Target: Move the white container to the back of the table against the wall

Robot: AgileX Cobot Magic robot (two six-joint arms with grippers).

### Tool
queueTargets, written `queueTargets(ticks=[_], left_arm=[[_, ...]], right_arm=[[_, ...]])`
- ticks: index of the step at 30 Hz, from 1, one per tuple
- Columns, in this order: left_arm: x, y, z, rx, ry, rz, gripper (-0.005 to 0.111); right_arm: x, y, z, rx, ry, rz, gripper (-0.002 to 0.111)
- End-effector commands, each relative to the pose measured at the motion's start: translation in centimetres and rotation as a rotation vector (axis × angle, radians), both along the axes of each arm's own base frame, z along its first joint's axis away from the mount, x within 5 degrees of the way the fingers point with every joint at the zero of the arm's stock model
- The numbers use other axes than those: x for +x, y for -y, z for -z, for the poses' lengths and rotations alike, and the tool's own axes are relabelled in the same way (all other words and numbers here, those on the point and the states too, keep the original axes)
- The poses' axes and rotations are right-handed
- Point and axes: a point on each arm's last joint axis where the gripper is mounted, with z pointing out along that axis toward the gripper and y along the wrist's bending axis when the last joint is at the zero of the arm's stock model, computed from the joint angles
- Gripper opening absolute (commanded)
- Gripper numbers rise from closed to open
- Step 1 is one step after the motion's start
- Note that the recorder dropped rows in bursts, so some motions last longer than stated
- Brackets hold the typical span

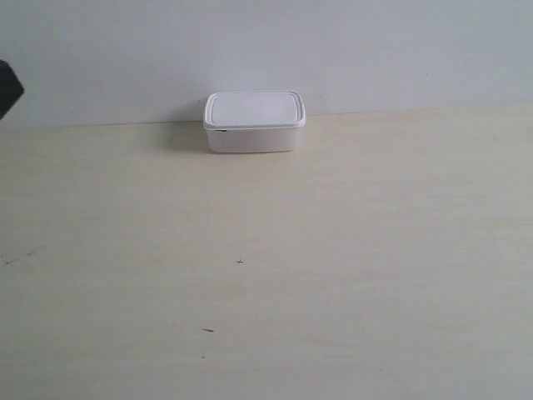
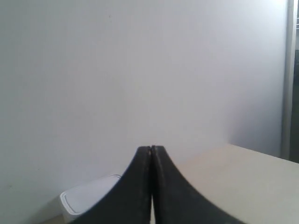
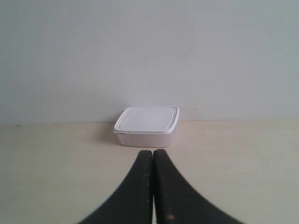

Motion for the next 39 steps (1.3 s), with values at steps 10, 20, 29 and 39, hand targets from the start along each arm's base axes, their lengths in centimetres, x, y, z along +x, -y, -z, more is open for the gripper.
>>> queueTargets(ticks=[10, 20, 29, 39], left_arm=[[-3.6, -1.6, -0.4, -0.020, -0.043, 0.081, 0.000], [-3.6, -1.6, -0.4, -0.067, -0.073, 0.091, 0.000], [-3.6, -1.3, -1.2, -0.007, -0.195, 0.110, 0.000], [-5.9, -2.4, -6.6, 0.544, -0.248, 0.158, 0.000]], right_arm=[[-5.8, 1.4, 0.7, 0.067, 0.056, -0.043, 0.000], [-5.8, 1.5, 0.0, 0.105, 0.129, -0.031, 0.000], [-5.8, 1.4, -0.1, 0.036, 0.163, -0.051, 0.000], [-6.1, 1.0, 0.5, -0.112, 0.161, -0.125, 0.000]])
